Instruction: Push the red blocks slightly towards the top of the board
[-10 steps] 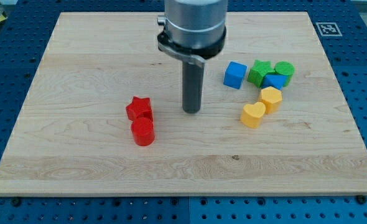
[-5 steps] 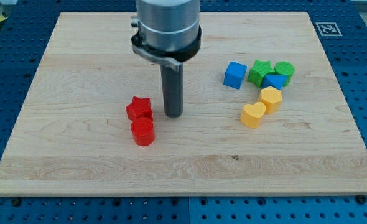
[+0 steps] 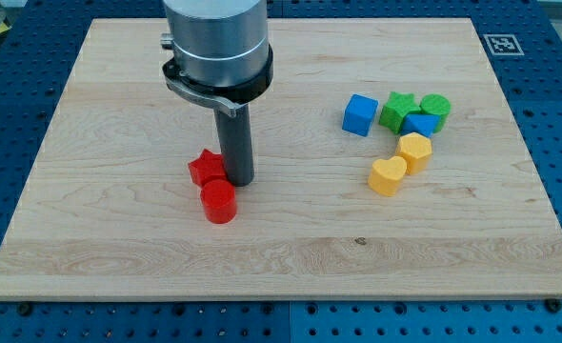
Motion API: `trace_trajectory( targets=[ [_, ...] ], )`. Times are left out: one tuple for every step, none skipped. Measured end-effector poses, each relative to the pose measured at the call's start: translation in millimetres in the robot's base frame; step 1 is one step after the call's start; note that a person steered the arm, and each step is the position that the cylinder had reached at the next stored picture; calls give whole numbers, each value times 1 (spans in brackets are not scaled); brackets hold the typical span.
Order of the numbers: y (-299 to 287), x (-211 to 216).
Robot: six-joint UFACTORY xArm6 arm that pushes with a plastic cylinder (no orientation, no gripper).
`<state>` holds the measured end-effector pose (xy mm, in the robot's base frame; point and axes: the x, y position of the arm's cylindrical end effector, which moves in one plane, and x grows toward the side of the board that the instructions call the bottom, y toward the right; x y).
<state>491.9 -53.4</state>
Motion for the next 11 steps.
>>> trace_trajectory(
  targets=[
    [11,4],
    [37,33],
    [39,65],
    [36,98],
    [17,108],
    [1,93],
    [0,68],
    [0,68],
    [-1,52],
    [-1,54],
    [7,77]
  ],
)
